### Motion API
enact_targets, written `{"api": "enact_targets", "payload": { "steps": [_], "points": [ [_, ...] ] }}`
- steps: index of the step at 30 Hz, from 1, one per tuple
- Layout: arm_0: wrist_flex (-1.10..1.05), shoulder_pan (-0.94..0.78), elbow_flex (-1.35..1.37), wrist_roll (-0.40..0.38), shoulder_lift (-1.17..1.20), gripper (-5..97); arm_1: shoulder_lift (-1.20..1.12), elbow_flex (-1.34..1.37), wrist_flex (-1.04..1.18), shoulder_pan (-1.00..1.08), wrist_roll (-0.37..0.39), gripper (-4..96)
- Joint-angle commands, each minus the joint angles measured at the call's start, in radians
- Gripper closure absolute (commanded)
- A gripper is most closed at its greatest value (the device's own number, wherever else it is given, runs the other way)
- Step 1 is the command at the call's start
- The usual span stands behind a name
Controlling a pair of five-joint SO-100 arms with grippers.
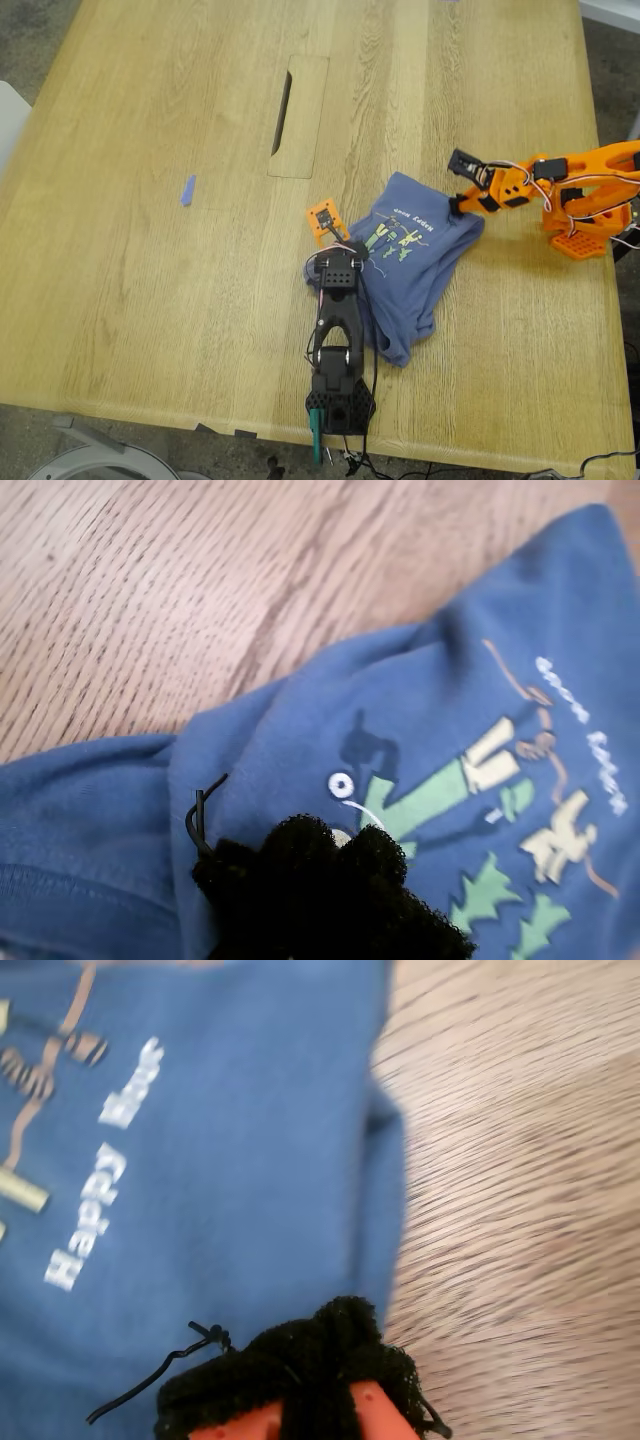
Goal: Fold a T-shirt
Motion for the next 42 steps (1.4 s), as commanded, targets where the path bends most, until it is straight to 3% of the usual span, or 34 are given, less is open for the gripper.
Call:
{"api": "enact_targets", "payload": {
  "steps": [1,8,22,34,42],
  "points": [
    [0.084,0.078,-0.147,0.002,0.126,92,0.037,-0.143,0.086,-0.008,-0.008,91.4],
    [0.183,0.282,-0.347,0.008,0.075,92,-0.098,-0.459,0.172,-0.078,-0.032,91.4],
    [-0.037,0.376,-0.212,0.012,-0.066,92,-0.497,-0.462,-0.377,-0.204,-0.054,91.4],
    [-0.244,0.209,0.063,0.008,-0.075,92,-0.557,-0.183,-0.632,-0.302,-0.012,91.4],
    [-0.258,0.038,0.071,0.005,-0.063,92,-0.348,0.071,-0.554,-0.324,0.026,91.4]
  ]
}}
